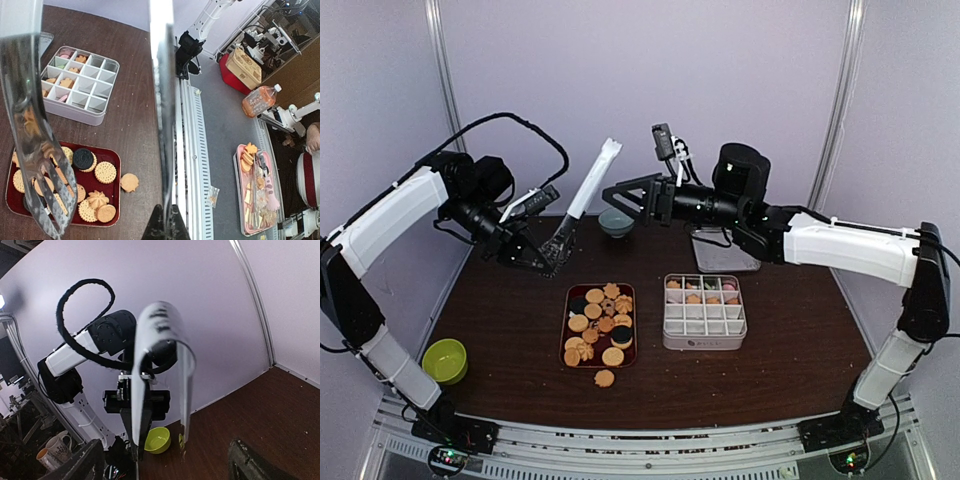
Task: Pack the cookies
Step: Pass from the right arm to the left, then pass from the left arm to the right, then pick up the fake cookies from the plate.
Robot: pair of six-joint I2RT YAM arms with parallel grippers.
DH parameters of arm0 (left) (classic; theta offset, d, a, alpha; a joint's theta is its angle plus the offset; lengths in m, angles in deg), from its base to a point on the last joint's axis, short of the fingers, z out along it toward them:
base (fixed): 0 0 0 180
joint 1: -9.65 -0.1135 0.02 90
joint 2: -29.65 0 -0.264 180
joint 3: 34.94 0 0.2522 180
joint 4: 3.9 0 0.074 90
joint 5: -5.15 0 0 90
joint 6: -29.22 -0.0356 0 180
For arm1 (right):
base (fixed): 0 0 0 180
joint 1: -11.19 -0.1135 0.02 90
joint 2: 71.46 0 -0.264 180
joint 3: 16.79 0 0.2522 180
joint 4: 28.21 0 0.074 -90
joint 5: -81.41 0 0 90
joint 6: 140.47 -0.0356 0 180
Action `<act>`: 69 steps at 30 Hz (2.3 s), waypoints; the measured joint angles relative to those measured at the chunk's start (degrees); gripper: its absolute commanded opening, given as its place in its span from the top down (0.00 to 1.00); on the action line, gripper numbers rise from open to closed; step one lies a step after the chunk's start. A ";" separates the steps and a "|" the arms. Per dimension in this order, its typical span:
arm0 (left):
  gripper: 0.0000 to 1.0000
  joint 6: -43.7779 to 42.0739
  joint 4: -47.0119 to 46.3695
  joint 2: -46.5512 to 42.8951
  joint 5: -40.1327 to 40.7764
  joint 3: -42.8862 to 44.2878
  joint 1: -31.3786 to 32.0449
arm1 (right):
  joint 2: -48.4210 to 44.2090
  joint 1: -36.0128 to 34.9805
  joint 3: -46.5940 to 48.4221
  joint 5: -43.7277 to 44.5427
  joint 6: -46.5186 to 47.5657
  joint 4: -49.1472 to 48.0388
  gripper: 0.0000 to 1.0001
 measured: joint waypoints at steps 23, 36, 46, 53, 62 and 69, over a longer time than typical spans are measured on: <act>1.00 -3.78 1.84 0.98 8.39 -1.90 1.18 | 11.26 1.62 21.27 -17.18 4.39 24.02 0.45; 0.95 -5.25 2.99 1.33 10.40 -1.88 1.29 | 11.47 1.40 20.26 -17.79 3.34 24.17 0.66; 0.53 -0.22 -1.53 1.75 15.58 -1.88 1.40 | 7.37 0.74 11.37 -10.49 3.32 22.77 0.80; 0.24 7.74 -9.22 1.51 25.75 -1.88 1.38 | 1.33 -1.79 7.26 0.37 8.70 27.26 0.81; 0.02 15.06 -16.22 -1.42 36.24 -2.01 -5.99 | -1.05 -7.67 3.54 15.63 16.70 30.75 0.84; 0.02 18.56 -22.67 -5.25 44.37 -3.61 -12.57 | 1.40 -12.44 3.48 20.57 20.15 31.71 0.84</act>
